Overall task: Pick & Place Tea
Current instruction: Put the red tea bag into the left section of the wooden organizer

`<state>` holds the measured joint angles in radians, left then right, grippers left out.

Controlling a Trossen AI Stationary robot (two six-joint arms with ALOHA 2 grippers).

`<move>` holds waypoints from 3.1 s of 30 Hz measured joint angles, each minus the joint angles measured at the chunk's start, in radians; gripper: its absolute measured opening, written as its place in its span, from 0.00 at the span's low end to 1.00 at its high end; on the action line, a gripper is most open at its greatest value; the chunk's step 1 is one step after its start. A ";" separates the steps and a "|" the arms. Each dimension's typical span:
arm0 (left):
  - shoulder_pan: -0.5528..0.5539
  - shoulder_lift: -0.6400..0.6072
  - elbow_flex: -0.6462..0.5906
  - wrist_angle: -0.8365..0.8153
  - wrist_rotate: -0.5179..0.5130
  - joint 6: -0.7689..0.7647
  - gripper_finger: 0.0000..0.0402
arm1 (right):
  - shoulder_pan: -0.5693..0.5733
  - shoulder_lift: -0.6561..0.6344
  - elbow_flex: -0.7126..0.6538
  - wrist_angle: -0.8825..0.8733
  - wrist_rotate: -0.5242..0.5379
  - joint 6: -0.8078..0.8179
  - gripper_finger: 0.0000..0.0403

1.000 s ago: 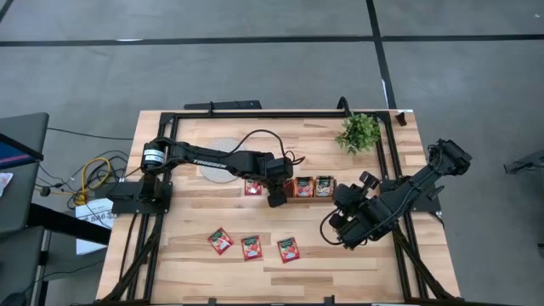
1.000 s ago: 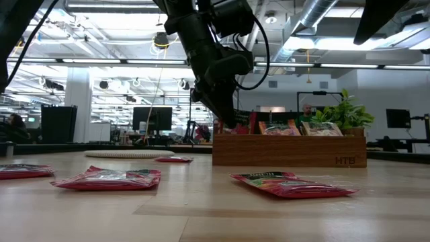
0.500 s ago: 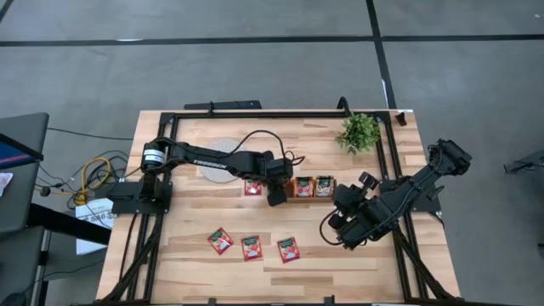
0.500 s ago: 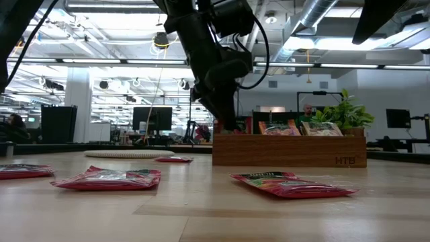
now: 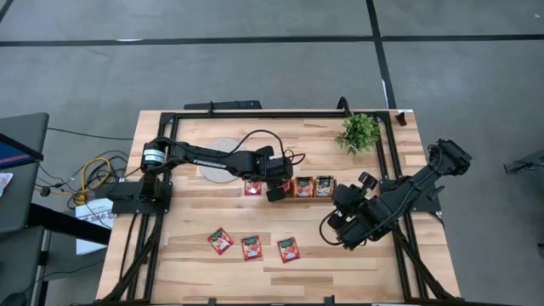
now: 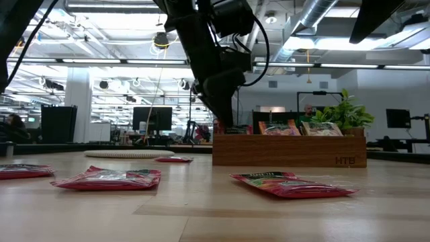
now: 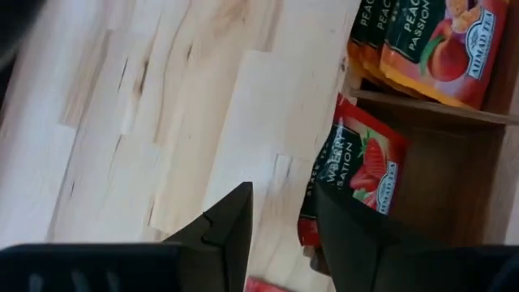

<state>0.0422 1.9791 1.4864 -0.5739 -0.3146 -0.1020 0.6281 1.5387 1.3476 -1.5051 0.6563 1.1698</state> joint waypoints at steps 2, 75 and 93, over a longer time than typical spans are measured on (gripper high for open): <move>0.000 -0.002 0.000 -0.007 -0.001 0.000 0.31 | -0.002 0.000 0.000 0.000 0.001 0.000 0.19; 0.141 -0.007 -0.220 -0.100 0.256 0.162 0.04 | -0.009 0.000 0.000 0.022 -0.003 0.000 0.19; 0.140 -0.194 -0.226 -0.184 0.210 0.138 0.00 | -0.009 0.000 0.000 0.022 -0.002 -0.001 0.19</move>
<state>0.1825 1.7853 1.2607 -0.7583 -0.1049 0.0359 0.6193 1.5387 1.3476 -1.4830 0.6540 1.1687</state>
